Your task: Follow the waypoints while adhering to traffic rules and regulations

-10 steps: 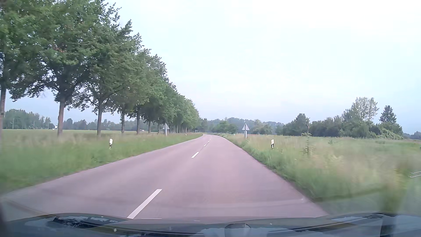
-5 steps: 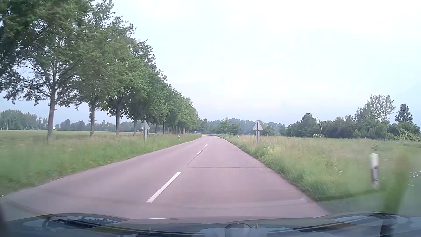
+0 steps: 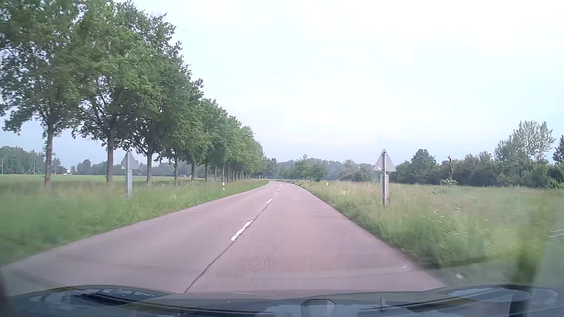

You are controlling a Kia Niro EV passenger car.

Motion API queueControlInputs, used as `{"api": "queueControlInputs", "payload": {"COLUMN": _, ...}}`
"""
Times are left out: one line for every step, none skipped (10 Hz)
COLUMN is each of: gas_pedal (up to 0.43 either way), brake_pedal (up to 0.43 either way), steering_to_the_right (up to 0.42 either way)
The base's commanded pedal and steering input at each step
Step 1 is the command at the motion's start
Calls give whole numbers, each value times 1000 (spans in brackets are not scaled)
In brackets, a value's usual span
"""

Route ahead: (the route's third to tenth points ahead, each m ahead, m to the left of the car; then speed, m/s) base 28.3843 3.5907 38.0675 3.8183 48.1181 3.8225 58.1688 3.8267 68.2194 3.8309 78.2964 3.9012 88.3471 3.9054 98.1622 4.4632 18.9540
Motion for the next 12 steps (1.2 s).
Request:
{"api": "queueControlInputs", "payload": {"gas_pedal": 280, "brake_pedal": 0, "steering_to_the_right": 1}}
{"api": "queueControlInputs", "payload": {"gas_pedal": 280, "brake_pedal": 0, "steering_to_the_right": 1}}
{"api": "queueControlInputs", "payload": {"gas_pedal": 280, "brake_pedal": 0, "steering_to_the_right": 0}}
{"api": "queueControlInputs", "payload": {"gas_pedal": 280, "brake_pedal": 0, "steering_to_the_right": -1}}
{"api": "queueControlInputs", "payload": {"gas_pedal": 280, "brake_pedal": 0, "steering_to_the_right": -1}}
{"api": "queueControlInputs", "payload": {"gas_pedal": 280, "brake_pedal": 0, "steering_to_the_right": -1}}
{"api": "queueControlInputs", "payload": {"gas_pedal": 280, "brake_pedal": 0, "steering_to_the_right": -1}}
{"api": "queueControlInputs", "payload": {"gas_pedal": 280, "brake_pedal": 0, "steering_to_the_right": -1}}
{"api": "queueControlInputs", "payload": {"gas_pedal": 280, "brake_pedal": 0, "steering_to_the_right": -1}}
{"api": "queueControlInputs", "payload": {"gas_pedal": 280, "brake_pedal": 0, "steering_to_the_right": 0}}
{"api": "queueControlInputs", "payload": {"gas_pedal": 280, "brake_pedal": 0, "steering_to_the_right": 0}}
{"api": "queueControlInputs", "payload": {"gas_pedal": 280, "brake_pedal": 0, "steering_to_the_right": 0}}
